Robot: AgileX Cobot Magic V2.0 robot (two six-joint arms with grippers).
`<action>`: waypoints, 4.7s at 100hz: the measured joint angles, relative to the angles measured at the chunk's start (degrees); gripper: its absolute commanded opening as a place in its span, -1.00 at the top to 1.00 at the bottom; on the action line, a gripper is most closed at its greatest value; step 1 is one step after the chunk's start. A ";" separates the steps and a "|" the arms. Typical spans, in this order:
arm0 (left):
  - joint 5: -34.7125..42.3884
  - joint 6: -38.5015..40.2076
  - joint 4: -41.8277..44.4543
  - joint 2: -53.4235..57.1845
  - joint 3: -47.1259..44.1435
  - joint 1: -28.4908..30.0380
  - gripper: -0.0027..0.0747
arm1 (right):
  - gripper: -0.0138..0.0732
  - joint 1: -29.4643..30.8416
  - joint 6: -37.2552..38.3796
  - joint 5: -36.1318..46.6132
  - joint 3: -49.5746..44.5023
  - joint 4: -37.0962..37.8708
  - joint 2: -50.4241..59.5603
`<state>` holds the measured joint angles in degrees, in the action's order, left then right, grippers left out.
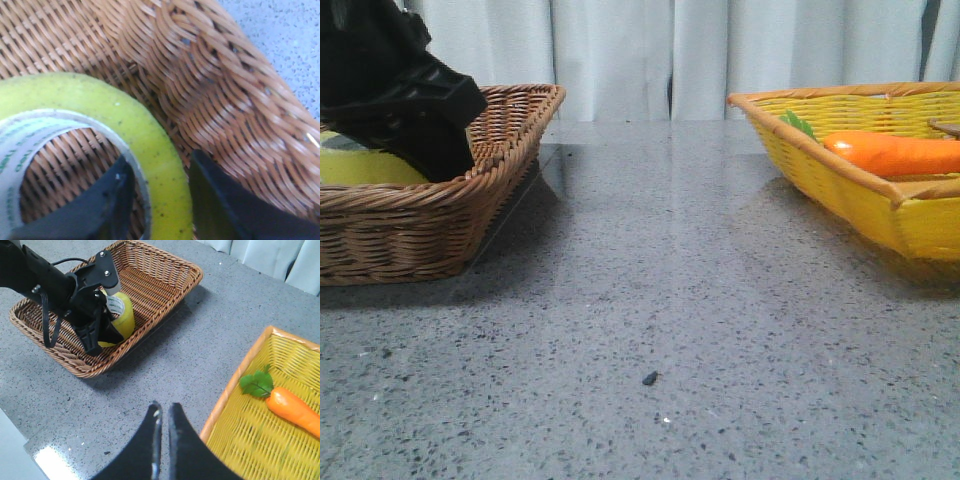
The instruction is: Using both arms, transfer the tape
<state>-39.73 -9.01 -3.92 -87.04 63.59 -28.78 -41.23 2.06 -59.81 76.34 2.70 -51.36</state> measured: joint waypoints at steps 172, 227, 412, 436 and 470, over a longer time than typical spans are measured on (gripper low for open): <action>11.36 0.00 -6.77 83.88 -41.63 0.00 0.99 | 0.85 0.00 2.32 45.99 -54.86 17.18 39.00; 13.77 0.00 -4.73 84.01 -45.66 0.86 0.99 | 0.85 0.00 2.32 45.99 -54.86 17.31 39.00; 20.84 11.97 2.77 87.41 -63.72 24.60 0.99 | 0.85 0.42 2.32 46.44 -55.25 17.31 39.00; 20.77 11.97 2.77 87.41 -63.72 24.60 0.99 | 0.85 11.09 2.32 57.37 -61.94 17.43 39.00; 20.77 11.97 2.77 87.41 -63.72 24.60 0.99 | 0.85 30.59 2.32 75.54 -74.75 8.61 40.79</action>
<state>-18.96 2.96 -1.15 0.37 -0.13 -4.18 -10.65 4.38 15.74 1.59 11.30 -10.57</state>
